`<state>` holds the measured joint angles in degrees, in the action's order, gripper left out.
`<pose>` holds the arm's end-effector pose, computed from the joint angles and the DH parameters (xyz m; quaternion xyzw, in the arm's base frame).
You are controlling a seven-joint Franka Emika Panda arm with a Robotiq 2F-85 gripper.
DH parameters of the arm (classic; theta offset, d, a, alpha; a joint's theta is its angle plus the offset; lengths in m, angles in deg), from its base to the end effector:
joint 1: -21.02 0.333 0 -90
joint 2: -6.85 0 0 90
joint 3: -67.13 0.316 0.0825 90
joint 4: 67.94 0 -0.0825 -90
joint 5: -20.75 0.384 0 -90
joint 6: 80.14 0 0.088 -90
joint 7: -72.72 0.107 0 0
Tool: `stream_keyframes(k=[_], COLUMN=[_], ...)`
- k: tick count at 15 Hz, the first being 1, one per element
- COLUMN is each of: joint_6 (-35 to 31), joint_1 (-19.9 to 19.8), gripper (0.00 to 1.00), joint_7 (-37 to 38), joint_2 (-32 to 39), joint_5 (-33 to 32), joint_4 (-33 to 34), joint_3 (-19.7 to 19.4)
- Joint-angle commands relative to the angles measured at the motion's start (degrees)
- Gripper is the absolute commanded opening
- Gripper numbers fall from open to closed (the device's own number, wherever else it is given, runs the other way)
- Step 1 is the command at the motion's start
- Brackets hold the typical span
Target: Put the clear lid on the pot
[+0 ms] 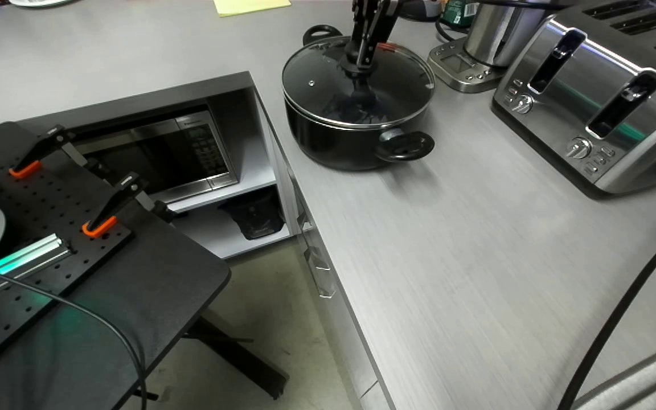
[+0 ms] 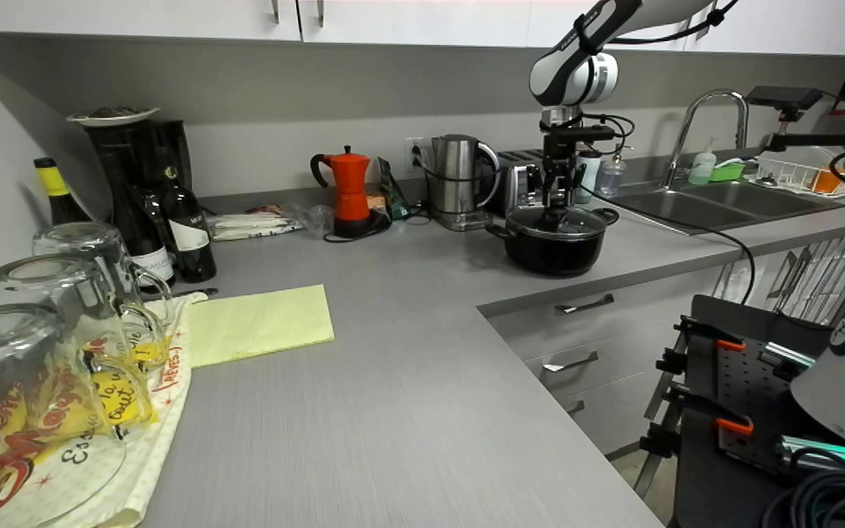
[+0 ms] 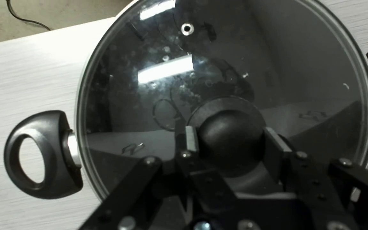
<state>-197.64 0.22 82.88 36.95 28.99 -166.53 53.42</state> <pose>0.5455 -0.3494 0.2753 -0.9101 0.4049 0.0866 0.0185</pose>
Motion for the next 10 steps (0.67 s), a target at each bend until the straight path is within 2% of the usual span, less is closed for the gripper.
stream_keyframes(k=[1,9,10], joint_6=[2.62,1.03,0.99], joint_1=[0.16,2.11,2.37], gripper=[0.25,0.25,0.33], joint_7=[0.93,2.22,2.39], joint_2=[1.02,0.25,0.18], joint_5=[1.07,-1.25,-1.59], joint_4=[2.9,1.93,1.88], joint_3=[-0.07,-0.59,-0.63])
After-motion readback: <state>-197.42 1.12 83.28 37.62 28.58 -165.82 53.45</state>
